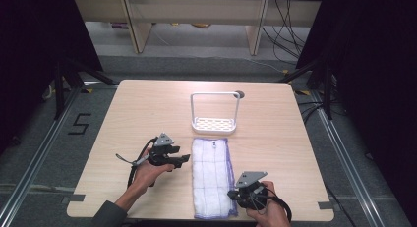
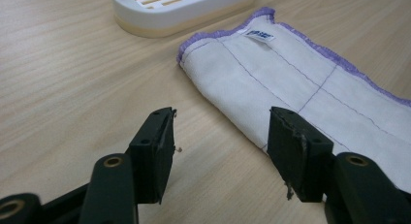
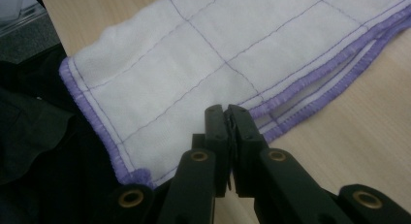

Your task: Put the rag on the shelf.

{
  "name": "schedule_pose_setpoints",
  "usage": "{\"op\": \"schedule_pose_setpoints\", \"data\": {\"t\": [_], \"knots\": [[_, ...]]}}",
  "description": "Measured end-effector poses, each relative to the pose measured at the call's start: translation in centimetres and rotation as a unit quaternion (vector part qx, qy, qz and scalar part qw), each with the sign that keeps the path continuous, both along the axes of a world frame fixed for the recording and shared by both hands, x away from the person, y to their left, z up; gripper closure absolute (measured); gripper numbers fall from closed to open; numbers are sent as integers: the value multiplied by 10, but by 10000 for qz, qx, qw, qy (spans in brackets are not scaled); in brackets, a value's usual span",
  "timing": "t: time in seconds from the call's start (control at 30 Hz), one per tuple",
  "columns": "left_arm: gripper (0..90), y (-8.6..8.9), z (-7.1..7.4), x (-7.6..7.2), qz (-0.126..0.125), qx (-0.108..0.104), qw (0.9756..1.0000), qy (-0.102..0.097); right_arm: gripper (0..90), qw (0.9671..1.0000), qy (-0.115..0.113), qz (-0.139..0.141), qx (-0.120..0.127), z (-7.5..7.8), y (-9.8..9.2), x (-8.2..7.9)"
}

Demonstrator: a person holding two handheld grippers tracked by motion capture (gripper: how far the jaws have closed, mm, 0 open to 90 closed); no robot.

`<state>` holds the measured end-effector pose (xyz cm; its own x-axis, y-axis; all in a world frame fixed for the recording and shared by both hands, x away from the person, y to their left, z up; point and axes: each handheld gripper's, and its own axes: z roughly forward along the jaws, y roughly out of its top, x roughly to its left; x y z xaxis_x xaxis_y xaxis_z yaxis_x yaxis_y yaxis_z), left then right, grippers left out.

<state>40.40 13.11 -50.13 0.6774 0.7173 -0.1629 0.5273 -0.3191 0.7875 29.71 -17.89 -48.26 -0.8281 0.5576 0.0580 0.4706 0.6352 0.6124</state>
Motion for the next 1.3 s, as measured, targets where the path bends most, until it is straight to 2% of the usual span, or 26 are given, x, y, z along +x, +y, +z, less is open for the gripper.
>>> {"op": "schedule_pose_setpoints", "data": {"t": [0.03,0.13,0.2,0.23,0.33,0.37,0.4,0.47,0.53,0.6,0.67,0.7,0.73,0.77,0.8,0.83,0.87,0.9,0.93,0.97,1.0,1.03,1.07,1.23,1.27,1.3], "knots": [[427,-2,-1,0,72,-182,9998,9,885,9999,-120,-1,47,1,0,0],[427,-1,0,0,-10,-17,10000,16,887,9998,-107,-22,169,10,-4,-1],[428,-3,-1,0,36,-146,9999,14,887,9994,-214,-158,235,16,-8,-1],[429,-1,0,0,27,-36,10000,14,887,9993,-214,-183,264,18,-10,-1],[428,-3,-1,-1,14,-144,9999,15,887,9996,-46,-234,137,10,-14,-1],[428,-2,0,0,-5,-55,10000,20,886,9994,131,-272,164,3,-13,-2],[427,-1,0,1,10,-65,10000,27,884,9990,367,-239,0,-7,-11,-2],[427,-1,0,1,5,-45,10000,29,881,9984,485,-293,42,-10,-9,-2],[426,-1,0,2,-6,-73,10000,27,873,9989,392,-248,-16,-10,-10,1],[425,-1,1,3,72,-122,9999,26,805,9989,356,-294,17,-7,-12,1],[419,-2,2,6,88,-146,9998,46,761,9993,228,-301,-11,-3,-15,5],[414,-4,2,7,119,-256,9996,34,732,9992,71,-378,67,0,-15,9],[410,-5,2,9,131,-276,9995,82,695,9989,136,-438,81,5,-15,10],[403,-6,3,12,91,-228,9996,111,641,9989,-11,-456,85,9,-15,15],[397,-10,3,16,176,-340,9992,146,598,9980,-230,-538,241,15,-14,30],[397,-10,3,16,176,-340,9992,146,598,9980,-230,-538,241,15,-14,30],[398,-12,3,18,216,-422,9988,150,551,9953,-381,-792,413,19,-9,49],[398,-14,3,20,231,-439,9986,160,551,9953,-381,-792,413,19,-9,49],[398,-19,3,26,291,-439,9985,146,515,9933,-438,-943,507,19,-6,72],[398,-19,3,26,291,-439,9985,146,515,9933,-438,-943,507,19,-6,72],[398,-21,1,30,264,-396,9987,195,481,9932,-244,-1067,404,19,-1,93],[398,-21,1,30,264,-396,9987,195,481,9932,-244,-1067,404,19,-1,93],[398,-22,1,33,226,-305,9990,242,482,9937,-219,-1047,341,17,1,105],[391,-31,-8,41,382,-334,9981,345,480,9919,-212,-1228,256,3,9,149],[389,-32,-8,42,303,-151,9990,292,479,9904,-163,-1354,232,-3,11,161],[389,-33,-9,42,337,-120,9990,265,479,9904,-163,-1354,232,-3,11,161]]}}
